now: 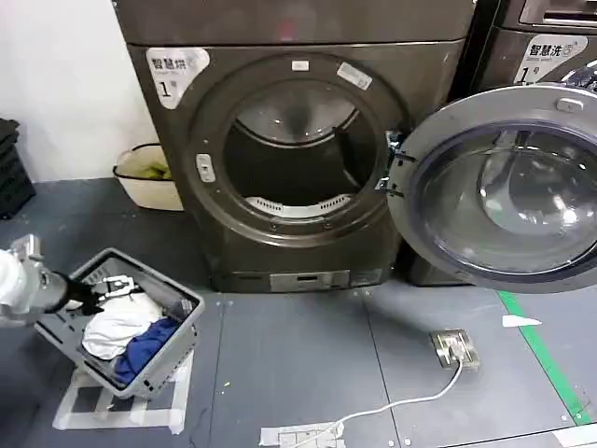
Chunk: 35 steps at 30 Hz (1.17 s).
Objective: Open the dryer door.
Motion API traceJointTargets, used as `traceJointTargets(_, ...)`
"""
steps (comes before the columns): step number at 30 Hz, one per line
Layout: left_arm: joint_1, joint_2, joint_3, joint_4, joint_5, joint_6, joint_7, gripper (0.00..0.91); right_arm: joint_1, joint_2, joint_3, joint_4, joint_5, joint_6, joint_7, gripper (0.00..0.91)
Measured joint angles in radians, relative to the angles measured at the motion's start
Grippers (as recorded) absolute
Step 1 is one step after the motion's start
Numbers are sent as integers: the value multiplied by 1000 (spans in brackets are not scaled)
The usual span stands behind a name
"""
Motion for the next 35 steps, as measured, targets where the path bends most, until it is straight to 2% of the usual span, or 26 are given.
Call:
traceJointTargets(15, -17, -10, -1, 35, -67, 0, -34, 907, 2, 1, -1, -3, -3, 6, 7, 907)
traceJointTargets(23, -17, -12, -1, 47, -53, 0, -34, 907, 5, 0, 9, -14, -4, -29, 50, 907)
traceJointTargets(35, -18, -17, 0, 54, -39, 0, -31, 907, 5, -5, 35, -40, -11, -43, 94, 907)
